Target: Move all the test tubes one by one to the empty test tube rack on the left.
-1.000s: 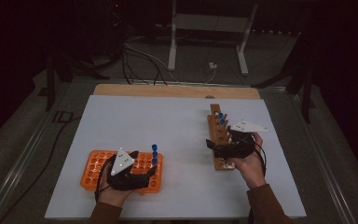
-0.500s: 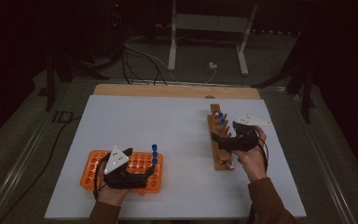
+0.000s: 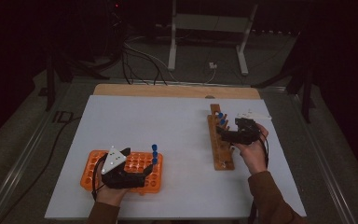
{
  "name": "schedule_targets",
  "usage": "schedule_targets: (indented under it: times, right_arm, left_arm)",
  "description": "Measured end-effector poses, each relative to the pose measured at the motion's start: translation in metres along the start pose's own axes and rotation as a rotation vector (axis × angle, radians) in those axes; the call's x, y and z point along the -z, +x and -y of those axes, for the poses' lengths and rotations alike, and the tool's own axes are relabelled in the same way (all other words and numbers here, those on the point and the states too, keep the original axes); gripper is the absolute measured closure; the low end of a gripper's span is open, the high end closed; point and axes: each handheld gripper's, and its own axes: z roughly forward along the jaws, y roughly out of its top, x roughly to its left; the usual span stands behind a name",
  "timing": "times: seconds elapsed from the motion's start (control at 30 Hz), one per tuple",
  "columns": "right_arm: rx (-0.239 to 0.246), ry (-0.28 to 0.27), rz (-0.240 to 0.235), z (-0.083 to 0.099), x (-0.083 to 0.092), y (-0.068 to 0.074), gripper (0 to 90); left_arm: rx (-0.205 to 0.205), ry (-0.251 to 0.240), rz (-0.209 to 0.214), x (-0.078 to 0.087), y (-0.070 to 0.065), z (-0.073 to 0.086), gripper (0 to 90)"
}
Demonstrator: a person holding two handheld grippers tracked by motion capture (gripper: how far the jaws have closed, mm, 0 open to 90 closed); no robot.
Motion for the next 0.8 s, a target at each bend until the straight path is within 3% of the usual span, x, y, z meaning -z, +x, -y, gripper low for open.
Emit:
schedule_targets:
  times: [0.13, 0.37, 0.63, 0.8]
  right_arm:
    - [0.013, 0.012, 0.007, 0.0, -0.006, 0.002, 16.9]
    - [0.034, 0.035, 0.021, 0.0, -0.017, 0.003, 42.7]
    - [0.058, 0.037, 0.03, 0.001, -0.023, 0.003, 64.4]
    - [0.065, 0.037, 0.027, 0.001, -0.025, 0.005, 72.5]
  left_arm:
    - [-0.002, -0.001, 0.0, 0.0, 0.0, 0.0, 0.4]
    - [-0.001, 0.0, -0.001, 0.0, -0.001, 0.001, 0.5]
    - [0.003, 0.002, -0.004, -0.001, -0.001, 0.001, 0.5]
    - [0.0, 0.002, -0.008, -0.001, -0.001, 0.001, 0.5]
